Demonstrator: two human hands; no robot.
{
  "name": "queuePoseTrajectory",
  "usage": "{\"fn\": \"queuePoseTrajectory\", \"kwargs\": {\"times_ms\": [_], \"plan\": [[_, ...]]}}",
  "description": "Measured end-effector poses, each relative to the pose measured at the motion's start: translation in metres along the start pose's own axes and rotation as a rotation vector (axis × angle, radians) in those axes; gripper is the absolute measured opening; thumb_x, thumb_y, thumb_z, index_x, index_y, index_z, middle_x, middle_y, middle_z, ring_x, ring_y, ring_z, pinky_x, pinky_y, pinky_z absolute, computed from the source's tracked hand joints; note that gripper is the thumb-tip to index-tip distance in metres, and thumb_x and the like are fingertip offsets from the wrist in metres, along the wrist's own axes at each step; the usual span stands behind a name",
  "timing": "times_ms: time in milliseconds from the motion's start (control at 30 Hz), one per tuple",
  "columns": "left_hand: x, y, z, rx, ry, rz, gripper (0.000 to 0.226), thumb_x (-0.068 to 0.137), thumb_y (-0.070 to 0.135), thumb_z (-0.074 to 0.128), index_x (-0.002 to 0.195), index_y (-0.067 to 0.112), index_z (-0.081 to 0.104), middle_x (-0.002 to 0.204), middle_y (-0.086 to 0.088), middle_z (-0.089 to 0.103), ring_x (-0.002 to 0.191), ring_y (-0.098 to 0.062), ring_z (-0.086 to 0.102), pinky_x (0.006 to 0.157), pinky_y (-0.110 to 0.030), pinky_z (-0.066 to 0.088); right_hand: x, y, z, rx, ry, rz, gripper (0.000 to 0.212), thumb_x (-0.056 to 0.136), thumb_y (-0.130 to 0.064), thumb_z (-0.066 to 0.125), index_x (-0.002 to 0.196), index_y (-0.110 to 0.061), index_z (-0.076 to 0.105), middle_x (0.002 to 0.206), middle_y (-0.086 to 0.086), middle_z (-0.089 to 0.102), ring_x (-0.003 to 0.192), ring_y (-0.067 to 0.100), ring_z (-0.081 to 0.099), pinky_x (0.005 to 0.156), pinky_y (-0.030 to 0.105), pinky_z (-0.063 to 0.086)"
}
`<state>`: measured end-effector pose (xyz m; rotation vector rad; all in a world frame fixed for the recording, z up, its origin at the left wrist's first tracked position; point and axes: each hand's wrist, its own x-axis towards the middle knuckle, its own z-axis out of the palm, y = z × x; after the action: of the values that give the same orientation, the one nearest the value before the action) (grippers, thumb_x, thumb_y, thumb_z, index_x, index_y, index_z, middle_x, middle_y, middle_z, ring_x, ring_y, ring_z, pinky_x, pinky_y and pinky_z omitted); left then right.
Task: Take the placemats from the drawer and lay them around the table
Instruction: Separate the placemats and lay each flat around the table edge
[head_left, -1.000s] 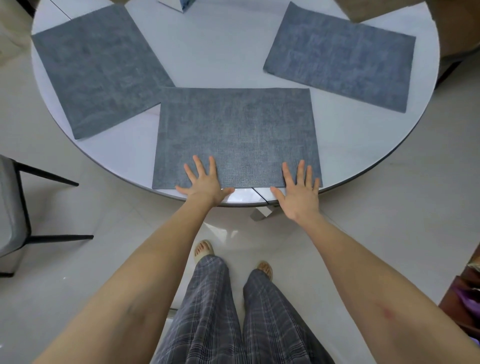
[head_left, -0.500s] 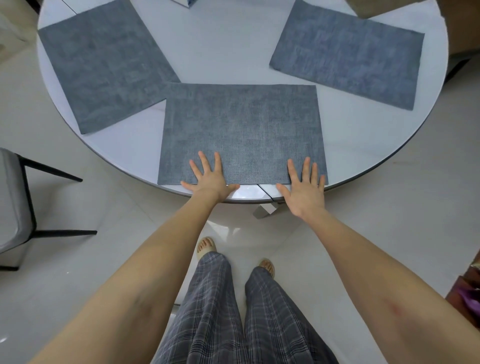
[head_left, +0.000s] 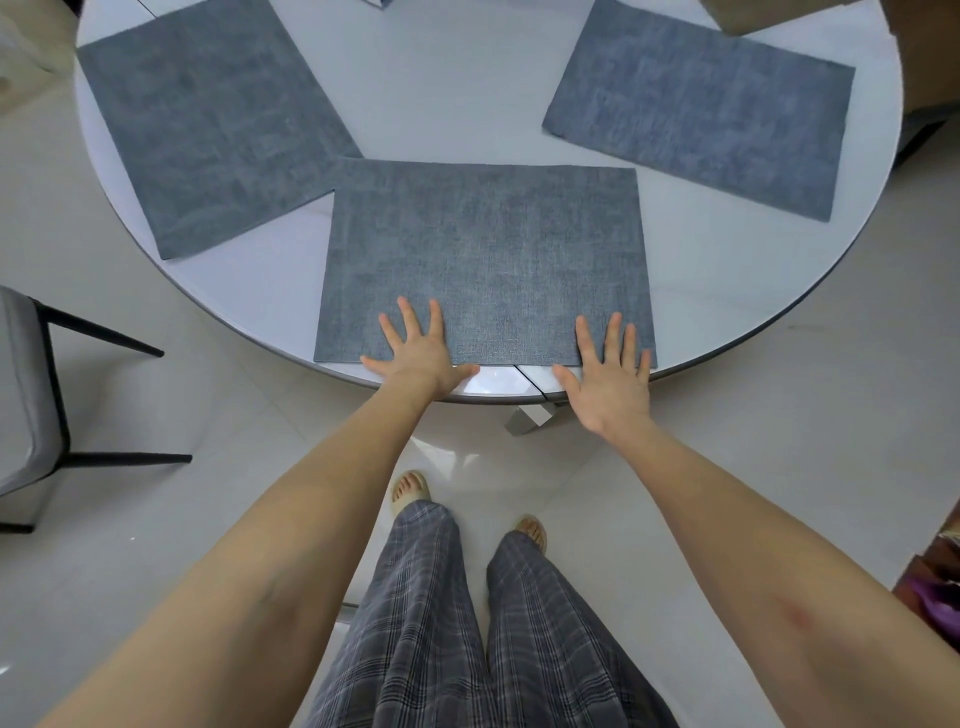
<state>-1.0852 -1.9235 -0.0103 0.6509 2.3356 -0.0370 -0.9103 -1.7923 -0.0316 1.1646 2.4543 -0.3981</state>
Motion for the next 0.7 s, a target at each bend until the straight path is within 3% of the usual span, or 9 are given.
{"fn": "queuePoseTrajectory", "kwargs": {"times_ms": [100, 167, 300, 400, 567, 700], "plan": [[0.002, 0.001, -0.008, 0.065, 0.030, 0.001, 0.105, 0.078, 0.075, 0.051, 0.154, 0.031, -0.005, 0.161, -0.007, -0.015, 0.147, -0.040, -0.007, 0.108, -0.070, 0.007, -0.001, -0.009, -0.008, -0.112, 0.197, -0.045, 0.067, 0.096, -0.058, 0.025, 0.152, -0.022, 0.015, 0.159, 0.017, 0.009, 0.146, 0.033, 0.012, 0.117, 0.052, 0.007], [0.005, 0.001, -0.012, 0.054, 0.077, 0.005, 0.090, 0.084, 0.073, 0.045, 0.153, 0.032, 0.006, 0.161, -0.007, -0.004, 0.146, -0.041, 0.002, 0.109, -0.070, 0.012, 0.007, -0.021, -0.014, -0.102, 0.325, -0.147, 0.062, 0.097, -0.051, 0.029, 0.149, -0.017, 0.025, 0.158, 0.016, 0.015, 0.144, 0.031, 0.018, 0.119, 0.048, 0.012], [0.008, -0.002, -0.001, 0.093, 0.152, 0.005, 0.080, 0.090, 0.062, 0.046, 0.153, 0.032, 0.006, 0.160, -0.006, -0.004, 0.144, -0.040, 0.004, 0.108, -0.068, 0.022, 0.046, -0.055, -0.013, -0.038, 0.263, -0.310, 0.063, 0.100, -0.048, 0.024, 0.153, -0.020, 0.006, 0.161, 0.008, -0.005, 0.149, 0.024, -0.006, 0.121, 0.041, -0.003], [0.015, -0.004, 0.005, 0.101, 0.179, -0.001, 0.080, 0.090, 0.062, 0.047, 0.152, 0.032, 0.006, 0.159, -0.005, -0.003, 0.144, -0.039, 0.005, 0.108, -0.067, 0.023, 0.065, -0.054, 0.000, -0.058, 0.217, -0.365, 0.062, 0.099, -0.052, 0.018, 0.153, -0.025, 0.000, 0.161, 0.004, -0.008, 0.148, 0.022, -0.009, 0.121, 0.041, -0.005], [0.015, -0.001, 0.002, 0.107, 0.168, 0.000, 0.078, 0.089, 0.061, 0.049, 0.150, 0.031, 0.011, 0.157, -0.007, 0.003, 0.141, -0.040, 0.011, 0.104, -0.066, 0.030, 0.057, 0.003, 0.009, -0.008, 0.313, -0.213, 0.060, 0.100, -0.048, 0.021, 0.153, -0.024, 0.005, 0.161, 0.004, 0.000, 0.149, 0.023, -0.001, 0.121, 0.040, -0.002], [0.010, 0.002, -0.004, 0.178, 0.151, -0.005, 0.075, 0.089, 0.061, 0.049, 0.148, 0.028, 0.017, 0.154, -0.011, 0.011, 0.136, -0.040, 0.022, 0.102, -0.062, 0.036, 0.037, 0.036, 0.007, 0.018, 0.267, 0.019, 0.062, 0.101, -0.047, 0.019, 0.153, -0.019, 0.001, 0.161, 0.006, -0.004, 0.149, 0.022, -0.004, 0.122, 0.040, -0.002]]}}
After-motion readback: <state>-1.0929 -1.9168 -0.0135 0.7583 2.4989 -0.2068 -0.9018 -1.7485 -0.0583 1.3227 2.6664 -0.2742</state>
